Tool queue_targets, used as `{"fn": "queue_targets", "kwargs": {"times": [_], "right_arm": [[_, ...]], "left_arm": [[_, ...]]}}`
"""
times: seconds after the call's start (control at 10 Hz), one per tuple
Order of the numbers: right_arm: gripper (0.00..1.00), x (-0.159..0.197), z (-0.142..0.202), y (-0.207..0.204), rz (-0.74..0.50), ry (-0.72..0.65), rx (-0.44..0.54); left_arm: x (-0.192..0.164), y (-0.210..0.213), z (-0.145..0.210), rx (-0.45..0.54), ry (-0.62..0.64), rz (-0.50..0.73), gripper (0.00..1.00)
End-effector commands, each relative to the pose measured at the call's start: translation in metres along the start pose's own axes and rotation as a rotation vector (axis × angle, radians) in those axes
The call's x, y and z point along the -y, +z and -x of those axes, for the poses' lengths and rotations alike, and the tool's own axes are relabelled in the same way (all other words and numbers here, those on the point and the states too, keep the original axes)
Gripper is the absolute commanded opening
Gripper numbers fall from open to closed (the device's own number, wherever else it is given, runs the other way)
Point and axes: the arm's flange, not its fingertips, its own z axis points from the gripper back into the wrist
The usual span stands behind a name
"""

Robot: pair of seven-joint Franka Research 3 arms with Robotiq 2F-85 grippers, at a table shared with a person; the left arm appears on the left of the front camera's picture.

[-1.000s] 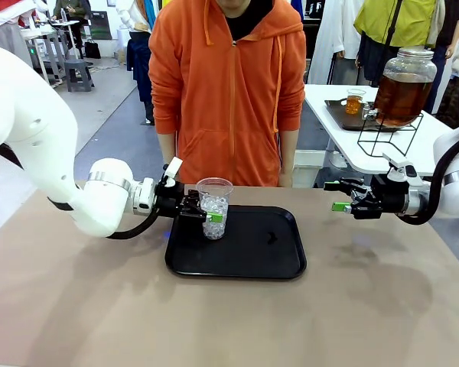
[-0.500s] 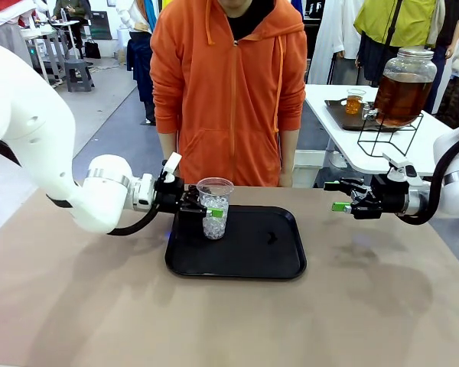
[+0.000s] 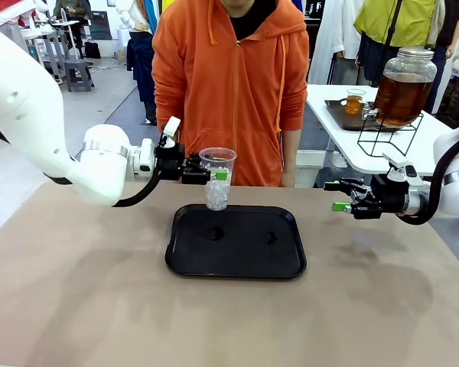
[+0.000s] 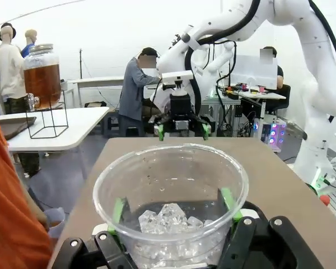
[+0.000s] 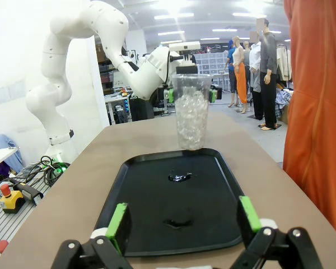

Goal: Pour the drink into the iced cup.
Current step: Pick up the iced cup indicated by the human and present it to them.

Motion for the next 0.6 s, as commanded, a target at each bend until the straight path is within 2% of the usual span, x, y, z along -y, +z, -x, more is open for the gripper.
{"fn": "queue_targets", "kwargs": {"times": [0.0,0.3,0.5], "right_arm": [[1.00,0.001,-0.003,-0.002,0.001,-0.003,0.004],[1.00,0.001,-0.003,-0.002,0.001,-0.003,0.004],[1.00,0.001,-0.003,-0.002,0.001,-0.003,0.004]], "left_arm": [[-0.009,-0.012,-0.020,0.003,-0.005,-0.025,0.80],[-0.032,-0.014,-0.052,-0.017,-0.048,-0.075,0.80],[-0.039,-0.010,-0.058,-0.012,-0.053,-0.098,0.80]]}}
